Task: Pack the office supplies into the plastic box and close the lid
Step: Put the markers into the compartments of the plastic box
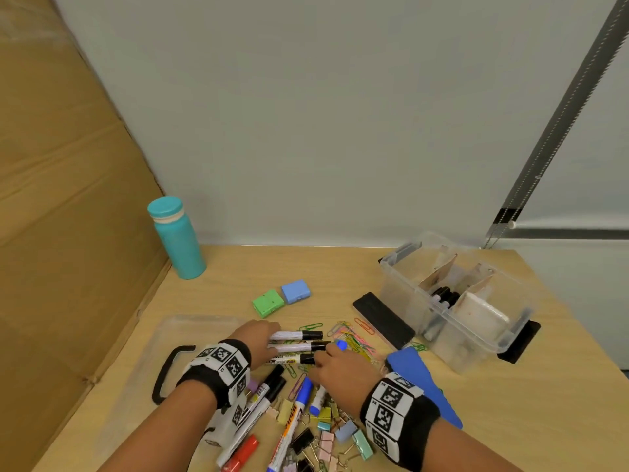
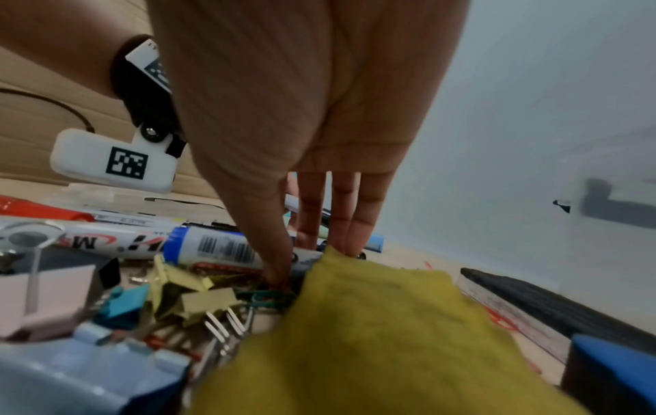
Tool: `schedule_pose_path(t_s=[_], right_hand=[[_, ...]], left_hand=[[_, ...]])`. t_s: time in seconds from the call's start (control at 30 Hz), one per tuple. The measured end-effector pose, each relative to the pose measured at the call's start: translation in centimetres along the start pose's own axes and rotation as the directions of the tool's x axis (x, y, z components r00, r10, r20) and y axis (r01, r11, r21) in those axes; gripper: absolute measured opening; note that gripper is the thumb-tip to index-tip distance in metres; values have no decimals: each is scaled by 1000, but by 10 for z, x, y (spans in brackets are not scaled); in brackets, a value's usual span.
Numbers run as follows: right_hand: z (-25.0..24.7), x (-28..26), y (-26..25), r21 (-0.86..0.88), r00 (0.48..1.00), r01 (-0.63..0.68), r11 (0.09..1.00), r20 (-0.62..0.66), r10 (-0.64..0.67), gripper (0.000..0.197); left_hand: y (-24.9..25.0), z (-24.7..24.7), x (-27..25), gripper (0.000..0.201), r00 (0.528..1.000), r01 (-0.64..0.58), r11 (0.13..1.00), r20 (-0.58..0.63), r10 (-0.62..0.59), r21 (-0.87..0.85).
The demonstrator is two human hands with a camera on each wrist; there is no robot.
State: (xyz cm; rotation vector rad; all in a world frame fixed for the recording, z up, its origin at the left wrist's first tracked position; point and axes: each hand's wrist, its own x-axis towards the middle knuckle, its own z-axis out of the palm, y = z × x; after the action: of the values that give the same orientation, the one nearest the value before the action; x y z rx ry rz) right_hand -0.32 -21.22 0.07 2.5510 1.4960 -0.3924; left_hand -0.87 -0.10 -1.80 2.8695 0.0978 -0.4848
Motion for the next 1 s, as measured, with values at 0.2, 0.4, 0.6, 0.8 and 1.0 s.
schedule_pose_path(t_s=[0.2, 0.4, 0.6, 0.8, 1.0], right_hand=[[-7, -13, 13, 105, 993, 23, 994, -120, -11, 46], [-37, -63, 34, 558, 808, -47, 829, -466, 360, 20], [-64, -105, 89, 659, 432, -44, 751, -665, 609, 18], [-59, -89, 157, 409, 647, -558, 722, -330, 687, 27], [-57, -59, 176, 181, 715, -693, 698, 47, 698, 36]], left_hand=[[2, -1, 5, 29, 999, 15, 999, 47, -17, 49], [-2, 0, 2, 26, 999, 22, 1000, 28, -22, -6], [-4, 3, -13, 13, 996, 67, 981, -44, -77, -183], [1, 0, -19, 5, 991, 33, 947, -111, -72, -318], [7, -2, -19, 6, 987, -15, 939, -155, -41, -344]])
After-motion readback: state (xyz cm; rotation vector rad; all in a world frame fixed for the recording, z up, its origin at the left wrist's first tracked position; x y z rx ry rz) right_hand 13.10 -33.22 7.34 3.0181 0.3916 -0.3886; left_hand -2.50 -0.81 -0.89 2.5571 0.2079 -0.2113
